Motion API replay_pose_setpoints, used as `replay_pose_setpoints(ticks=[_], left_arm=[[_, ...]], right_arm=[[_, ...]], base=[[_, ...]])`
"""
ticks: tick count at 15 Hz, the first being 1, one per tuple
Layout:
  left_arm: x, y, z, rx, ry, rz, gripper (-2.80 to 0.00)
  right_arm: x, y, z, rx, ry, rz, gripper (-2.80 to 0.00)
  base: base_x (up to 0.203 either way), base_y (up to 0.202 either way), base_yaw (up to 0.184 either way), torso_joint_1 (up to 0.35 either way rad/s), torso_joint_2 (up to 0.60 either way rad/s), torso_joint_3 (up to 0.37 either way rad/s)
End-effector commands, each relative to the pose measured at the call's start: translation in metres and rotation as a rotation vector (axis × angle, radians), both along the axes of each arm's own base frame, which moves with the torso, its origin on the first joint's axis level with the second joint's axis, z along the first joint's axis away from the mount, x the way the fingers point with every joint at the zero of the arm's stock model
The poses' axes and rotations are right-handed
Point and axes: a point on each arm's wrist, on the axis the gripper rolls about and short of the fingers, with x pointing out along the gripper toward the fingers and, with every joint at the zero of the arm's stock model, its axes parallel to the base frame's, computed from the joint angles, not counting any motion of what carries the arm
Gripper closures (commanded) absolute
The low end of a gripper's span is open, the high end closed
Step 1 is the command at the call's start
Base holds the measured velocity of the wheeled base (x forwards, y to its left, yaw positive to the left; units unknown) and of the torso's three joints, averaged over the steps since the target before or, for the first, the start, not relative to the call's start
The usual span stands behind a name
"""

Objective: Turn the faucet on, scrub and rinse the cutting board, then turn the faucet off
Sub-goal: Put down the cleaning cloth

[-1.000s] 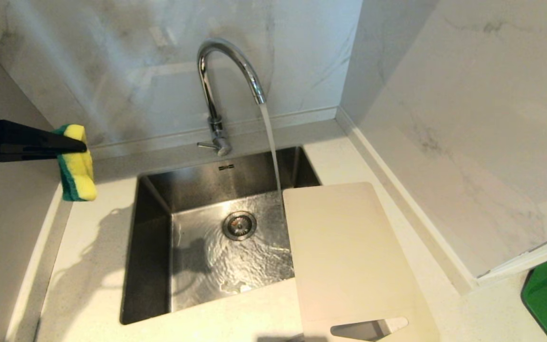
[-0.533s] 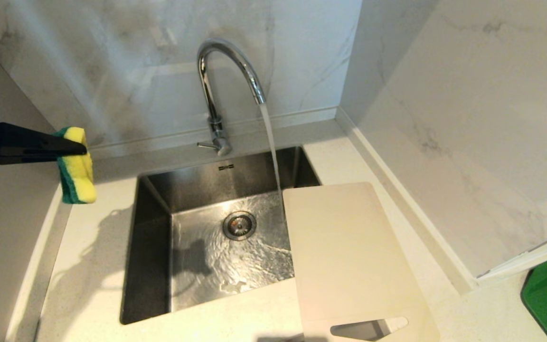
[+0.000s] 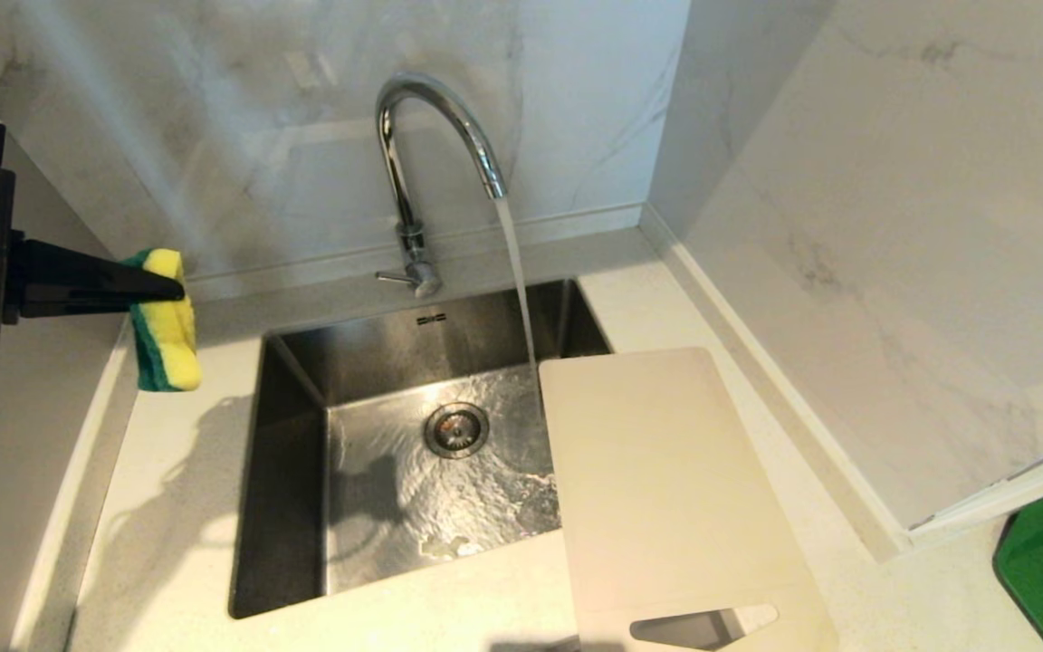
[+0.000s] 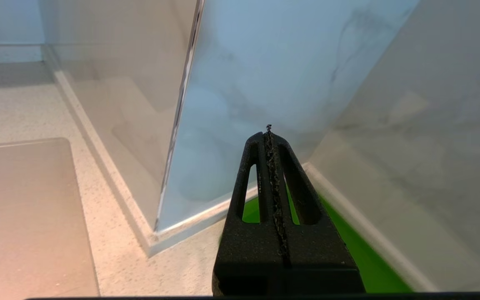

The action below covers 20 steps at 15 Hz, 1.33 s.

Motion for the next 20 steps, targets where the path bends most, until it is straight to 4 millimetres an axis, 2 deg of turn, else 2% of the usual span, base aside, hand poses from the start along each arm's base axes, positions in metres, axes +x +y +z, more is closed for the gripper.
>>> replay_pose_setpoints(ticks=[1,3,5,9,11,15,20], left_arm=[[0.002,-0.001,-0.002,-0.001,0.013,-0.003,0.0],[0.002,-0.001,-0.003,-0.001,0.017,-0.005,0.0],[0.003,-0.002,-0.005,-0.008,0.02,-0.02,0.0],[0.01,-0.003,-0.013,-0.009,0.009,-0.018,0.0],[0.015,-0.003,-0.017,-0.005,0.019,-0.018,0.0],[0.03,-0.006,-0.022,-0.003,0.018,-0.014,0.0],[0.041,-0.008,-0.028,0.002,0.042,-0.009,0.0]], right_arm=[[0.014,0.0,-0.02,-0.007,0.033,0.03,0.0],[0.023,0.002,-0.04,-0.026,0.096,0.102,0.0],[0.029,0.003,-0.07,-0.072,0.182,0.191,0.0],[0.022,0.005,-0.123,-0.1,0.184,0.289,0.0],[0.024,0.007,-0.134,-0.062,0.214,0.398,0.0],[0.024,0.009,-0.146,0.019,0.313,0.479,0.0],[0.025,0.009,-0.145,0.091,0.297,0.488,0.0]], base=[[0.0,0.0,0.0,0.0,0.0,0.0],[0.0,0.0,0.0,0.0,0.0,0.0],[0.0,0.0,0.0,0.0,0.0,0.0],[0.0,0.0,0.0,0.0,0.0,0.0],[0.0,0.0,0.0,0.0,0.0,0.0],[0.0,0.0,0.0,0.0,0.0,0.0],[0.0,0.0,0.0,0.0,0.0,0.0]])
